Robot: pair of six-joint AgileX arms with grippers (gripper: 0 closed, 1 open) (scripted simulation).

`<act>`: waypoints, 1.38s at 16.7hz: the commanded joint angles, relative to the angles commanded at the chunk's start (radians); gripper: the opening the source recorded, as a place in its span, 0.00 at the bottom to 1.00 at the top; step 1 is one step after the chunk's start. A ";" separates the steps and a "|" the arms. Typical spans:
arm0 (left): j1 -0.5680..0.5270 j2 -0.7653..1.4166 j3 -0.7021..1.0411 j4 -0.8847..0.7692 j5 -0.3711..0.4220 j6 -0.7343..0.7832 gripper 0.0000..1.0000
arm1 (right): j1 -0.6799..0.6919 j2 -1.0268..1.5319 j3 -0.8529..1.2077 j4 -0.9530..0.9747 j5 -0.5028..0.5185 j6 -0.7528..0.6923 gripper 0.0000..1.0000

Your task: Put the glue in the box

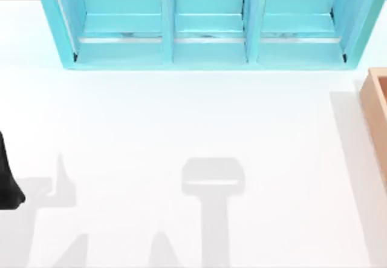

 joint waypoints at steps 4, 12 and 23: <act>0.000 0.000 0.000 0.000 0.000 0.000 1.00 | 0.001 0.001 -0.001 -0.001 0.000 -0.001 0.00; 0.000 0.000 0.000 0.000 0.000 0.000 1.00 | 0.001 0.001 -0.001 -0.001 0.000 -0.001 0.60; 0.000 0.000 0.000 0.000 0.000 0.000 1.00 | 0.001 0.001 -0.001 -0.001 0.000 -0.001 1.00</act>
